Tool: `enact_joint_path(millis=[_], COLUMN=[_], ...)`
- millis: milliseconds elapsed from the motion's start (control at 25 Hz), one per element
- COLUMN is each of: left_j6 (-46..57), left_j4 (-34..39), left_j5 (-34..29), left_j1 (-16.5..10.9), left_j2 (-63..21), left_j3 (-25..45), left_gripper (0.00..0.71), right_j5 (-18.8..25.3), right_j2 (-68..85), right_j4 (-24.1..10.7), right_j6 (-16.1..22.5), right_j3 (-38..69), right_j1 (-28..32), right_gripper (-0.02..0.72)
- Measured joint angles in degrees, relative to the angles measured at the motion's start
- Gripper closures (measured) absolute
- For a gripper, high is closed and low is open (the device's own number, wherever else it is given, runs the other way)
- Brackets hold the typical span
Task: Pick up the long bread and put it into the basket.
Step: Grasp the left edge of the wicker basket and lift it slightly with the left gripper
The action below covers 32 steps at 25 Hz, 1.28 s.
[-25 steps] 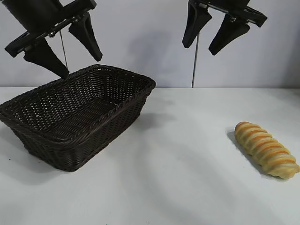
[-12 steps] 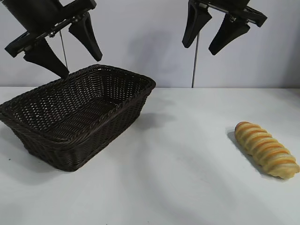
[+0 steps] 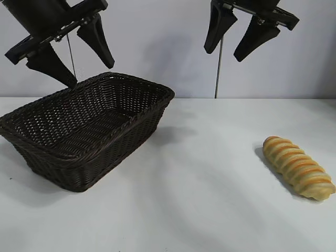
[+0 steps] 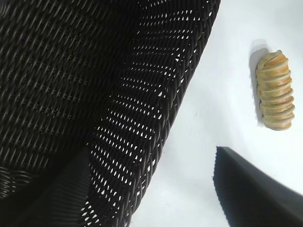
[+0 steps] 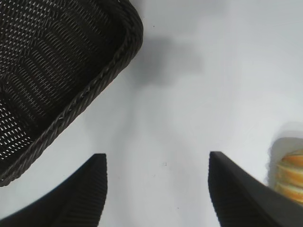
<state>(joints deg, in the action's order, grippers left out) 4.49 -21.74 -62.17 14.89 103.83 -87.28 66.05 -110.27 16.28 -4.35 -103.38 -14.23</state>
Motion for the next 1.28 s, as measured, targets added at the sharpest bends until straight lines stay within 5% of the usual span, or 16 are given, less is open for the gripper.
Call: enact_joint_path(millis=[400,680,1040,1280], left_j6=[2.30,14.39,34.46,39.23], left_j4=[1.27,6.61,13.65,13.78], left_j5=[1.99,8.12,12.79,14.23], left_j1=[0.00,0.00,0.00,0.00], left_j2=[-7.07,-11.08,-11.30,-10.38], left_j3=[10.43,19.47,21.22,21.22], left_gripper=[0.178,0.178,0.178,0.178], right_j5=[0.00,0.00,0.00,0.00], right_j2=[0.00,0.00,0.00,0.00], right_j4=[0.00,0.00,0.05,0.25], right_j6=[0.00,0.00,0.00,0.00], right_j3=[0.00,0.00,0.00,0.00], right_j1=[0.00,0.00,0.00,0.00], right_gripper=[0.250,0.250,0.250,0.250])
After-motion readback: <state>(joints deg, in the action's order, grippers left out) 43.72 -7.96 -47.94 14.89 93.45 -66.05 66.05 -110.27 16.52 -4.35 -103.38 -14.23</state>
